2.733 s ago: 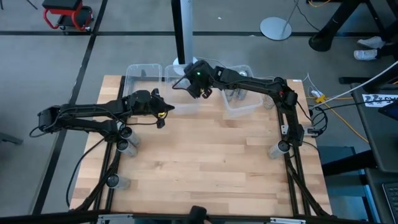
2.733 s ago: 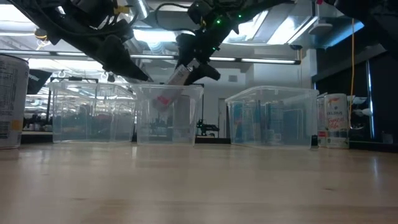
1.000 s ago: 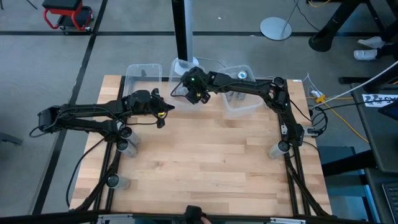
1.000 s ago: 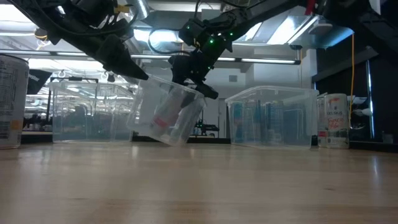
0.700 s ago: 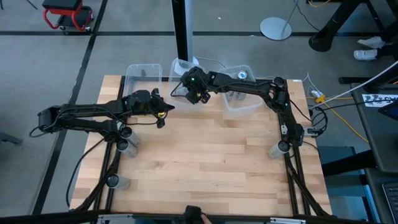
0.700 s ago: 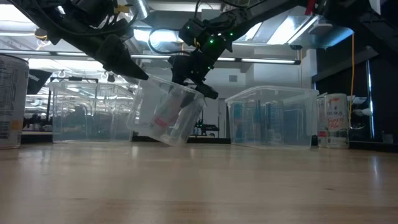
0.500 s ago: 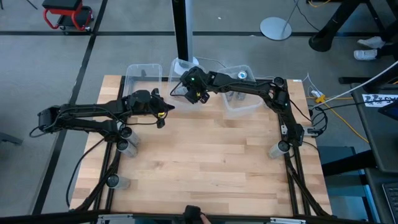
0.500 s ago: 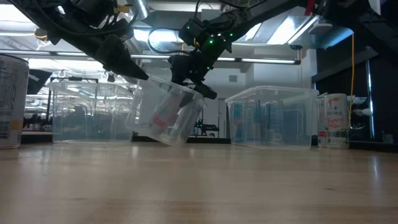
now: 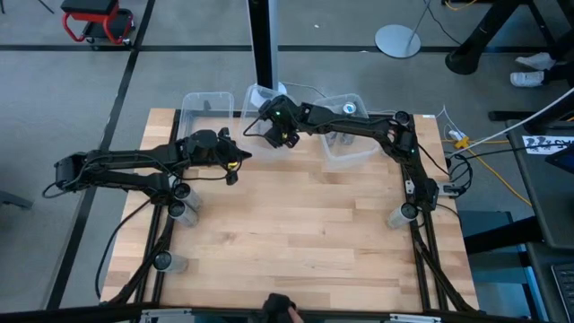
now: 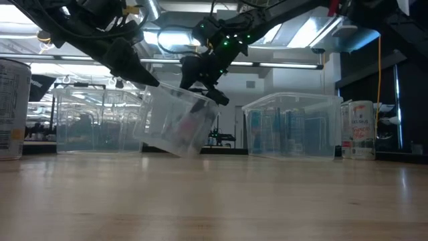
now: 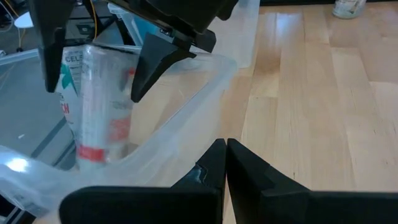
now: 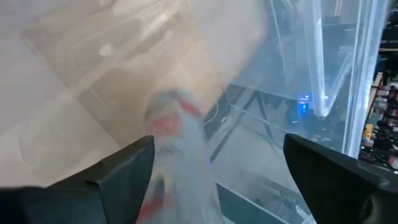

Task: Sort soda cans
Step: Put the bottom left white-pink soda can into the top center transparent bin

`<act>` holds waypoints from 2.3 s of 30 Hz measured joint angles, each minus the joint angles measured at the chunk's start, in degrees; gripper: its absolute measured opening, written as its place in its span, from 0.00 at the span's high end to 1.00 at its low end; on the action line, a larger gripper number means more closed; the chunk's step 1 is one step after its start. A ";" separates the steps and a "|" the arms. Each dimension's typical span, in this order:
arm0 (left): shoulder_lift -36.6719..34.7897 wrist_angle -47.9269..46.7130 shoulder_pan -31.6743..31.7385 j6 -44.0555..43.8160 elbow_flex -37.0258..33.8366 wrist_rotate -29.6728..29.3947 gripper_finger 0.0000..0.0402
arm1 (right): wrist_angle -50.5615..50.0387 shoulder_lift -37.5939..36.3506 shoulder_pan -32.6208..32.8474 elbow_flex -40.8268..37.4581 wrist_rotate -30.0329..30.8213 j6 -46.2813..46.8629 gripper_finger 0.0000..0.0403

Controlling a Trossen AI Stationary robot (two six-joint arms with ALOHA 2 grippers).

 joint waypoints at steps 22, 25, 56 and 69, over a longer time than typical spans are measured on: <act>0.00 -0.53 0.01 0.20 0.00 0.00 0.99 | -1.04 -0.35 0.07 5.97 2.60 -0.44 0.15; 0.00 -0.68 0.00 0.20 0.00 0.00 0.99 | -2.41 -0.37 0.11 7.71 2.59 -0.46 0.15; 0.04 3.04 0.01 -0.92 1.28 1.54 0.51 | -19.06 -31.55 14.94 -22.50 3.26 6.90 0.15; 1.41 -9.54 0.01 -1.52 14.09 -0.20 0.39 | 37.15 -58.52 20.67 -69.71 10.60 -0.18 0.15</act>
